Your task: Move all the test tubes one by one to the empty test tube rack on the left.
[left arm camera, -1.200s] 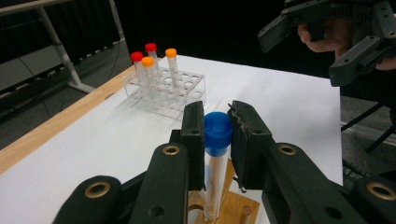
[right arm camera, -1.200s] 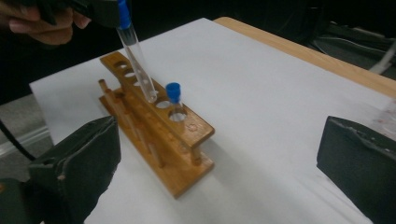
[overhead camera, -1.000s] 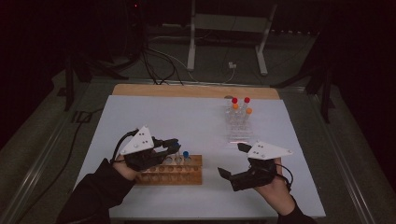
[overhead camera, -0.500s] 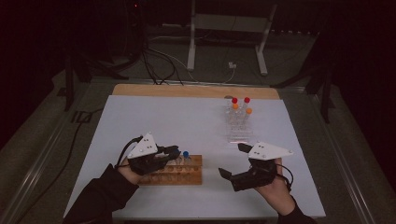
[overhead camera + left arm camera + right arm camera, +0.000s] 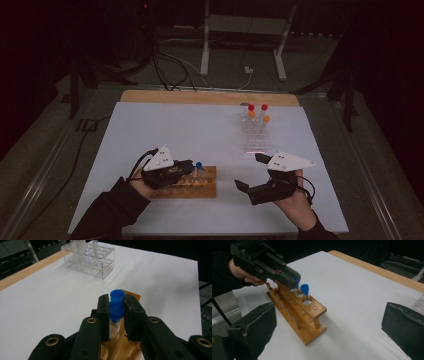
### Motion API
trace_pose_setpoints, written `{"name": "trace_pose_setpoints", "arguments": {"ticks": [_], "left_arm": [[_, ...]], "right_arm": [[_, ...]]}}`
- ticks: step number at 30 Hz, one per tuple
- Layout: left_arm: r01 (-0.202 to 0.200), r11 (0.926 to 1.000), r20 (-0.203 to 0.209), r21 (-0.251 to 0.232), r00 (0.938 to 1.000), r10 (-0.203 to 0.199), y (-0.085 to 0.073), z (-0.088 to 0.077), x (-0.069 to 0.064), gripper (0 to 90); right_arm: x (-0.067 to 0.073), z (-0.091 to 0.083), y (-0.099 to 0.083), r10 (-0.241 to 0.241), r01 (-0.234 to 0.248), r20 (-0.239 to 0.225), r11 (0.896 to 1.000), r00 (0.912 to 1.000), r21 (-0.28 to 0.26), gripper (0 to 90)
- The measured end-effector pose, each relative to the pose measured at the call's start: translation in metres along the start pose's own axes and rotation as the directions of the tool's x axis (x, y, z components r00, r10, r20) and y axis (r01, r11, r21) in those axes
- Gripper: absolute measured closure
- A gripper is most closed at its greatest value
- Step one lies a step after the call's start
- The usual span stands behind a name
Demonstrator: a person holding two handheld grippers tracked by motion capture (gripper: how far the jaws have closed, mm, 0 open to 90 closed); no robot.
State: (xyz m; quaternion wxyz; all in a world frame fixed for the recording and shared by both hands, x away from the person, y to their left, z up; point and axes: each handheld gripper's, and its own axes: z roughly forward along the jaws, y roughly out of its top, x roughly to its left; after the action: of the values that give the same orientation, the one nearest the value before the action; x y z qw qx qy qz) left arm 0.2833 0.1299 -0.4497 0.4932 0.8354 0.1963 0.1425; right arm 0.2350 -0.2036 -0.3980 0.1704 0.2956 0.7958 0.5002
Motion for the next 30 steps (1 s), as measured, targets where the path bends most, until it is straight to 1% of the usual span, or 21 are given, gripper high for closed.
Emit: {"name": "trace_pose_setpoints", "arguments": {"ticks": [3, 4, 9, 13, 14, 15, 16, 17, 19, 20, 21, 23, 26, 27, 30], "left_arm": [[0.005, 0.9999, -0.001, 0.009, 1.0000, -0.005, -0.002, 0.001, 0.000, 77.3], [0.001, 0.9999, -0.001, 0.017, 1.0000, -0.001, -0.003, 0.002, 0.000, 77.3], [-0.008, 0.9996, 0.000, 0.026, 1.0000, 0.008, -0.002, 0.004, -0.001, 77.1], [0.006, 0.9995, 0.018, 0.031, 0.9998, -0.006, -0.002, 0.003, 0.000, 74.4], [0.005, 0.9995, 0.037, 0.032, 0.9993, -0.006, -0.003, 0.003, 0.000, 69.4], [-0.001, 0.9995, 0.042, 0.033, 0.9991, 0.000, -0.003, 0.003, 0.000, 66.3], [-0.007, 0.9994, 0.036, 0.033, 0.9993, 0.005, -0.003, 0.003, -0.002, 61.7], [-0.006, 0.9995, 0.043, 0.031, 0.9991, 0.005, -0.003, 0.002, -0.002, 56.6], [-0.006, 0.9998, 0.033, 0.020, 0.9994, 0.005, -0.002, -0.001, -0.003, 47.9], [0.002, 0.9999, 0.038, 0.016, 0.9993, -0.003, -0.002, -0.002, -0.003, 41.8], [0.008, 0.9999, 0.037, 0.011, 0.9993, -0.008, -0.001, -0.004, -0.004, 37.7], [0.016, 0.9999, 0.039, 0.002, 0.9991, -0.016, -0.001, -0.008, -0.004, 29.8], [0.027, 0.9996, 0.031, -0.002, 0.9992, -0.027, 0.000, -0.015, -0.005, 16.4], [0.034, 0.9994, 0.033, -0.010, 0.9989, -0.034, 0.000, -0.017, -0.005, 15.2], [0.057, 0.9980, 0.060, -0.029, 0.9967, -0.055, -0.001, -0.025, -0.005, 6.0]], "right_arm": [[0.000, -0.001, 0.000, -0.001, 0.001, 0.000, 1.000, 1.0000, -0.004, 0.0], [0.000, -0.001, 0.001, 0.000, 0.000, 0.000, 1.000, 1.0000, -0.004, 0.0], [-0.002, -0.003, 0.001, 0.007, -0.007, 0.001, 1.000, 1.0000, -0.014, 0.0], [-0.005, -0.006, 0.003, 0.015, -0.014, 0.006, 1.000, 0.9999, -0.024, 0.0], [-0.006, -0.007, 0.003, 0.012, -0.012, 0.011, 1.000, 0.9999, -0.026, 0.0], [-0.007, -0.008, 0.004, 0.012, -0.012, 0.012, 1.000, 0.9999, -0.029, 0.0], [-0.008, -0.009, 0.004, 0.016, -0.015, 0.015, 0.999, 0.9998, -0.034, 0.0], [-0.010, -0.010, 0.005, 0.015, -0.015, 0.018, 0.999, 0.9997, -0.038, 0.0], [-0.014, -0.012, 0.008, 0.017, -0.016, 0.023, 0.999, 0.9996, -0.049, 0.0], [-0.017, -0.013, 0.009, 0.018, -0.017, 0.022, 0.998, 0.9996, -0.058, 0.0], [-0.020, -0.014, 0.010, 0.026, -0.024, 0.027, 0.998, 0.9993, -0.066, 0.0], [-0.028, -0.014, 0.013, 0.027, -0.024, 0.038, 0.997, 0.9989, -0.071, 0.0], [-0.041, -0.013, 0.015, 0.039, -0.033, 0.071, 0.997, 0.9967, -0.074, 0.0], [-0.046, -0.012, 0.015, 0.047, -0.041, 0.084, 0.997, 0.9954, -0.073, 0.0], [-0.062, -0.008, 0.013, 0.059, -0.051, 0.121, 0.996, 0.9908, -0.074, 0.0]]}}
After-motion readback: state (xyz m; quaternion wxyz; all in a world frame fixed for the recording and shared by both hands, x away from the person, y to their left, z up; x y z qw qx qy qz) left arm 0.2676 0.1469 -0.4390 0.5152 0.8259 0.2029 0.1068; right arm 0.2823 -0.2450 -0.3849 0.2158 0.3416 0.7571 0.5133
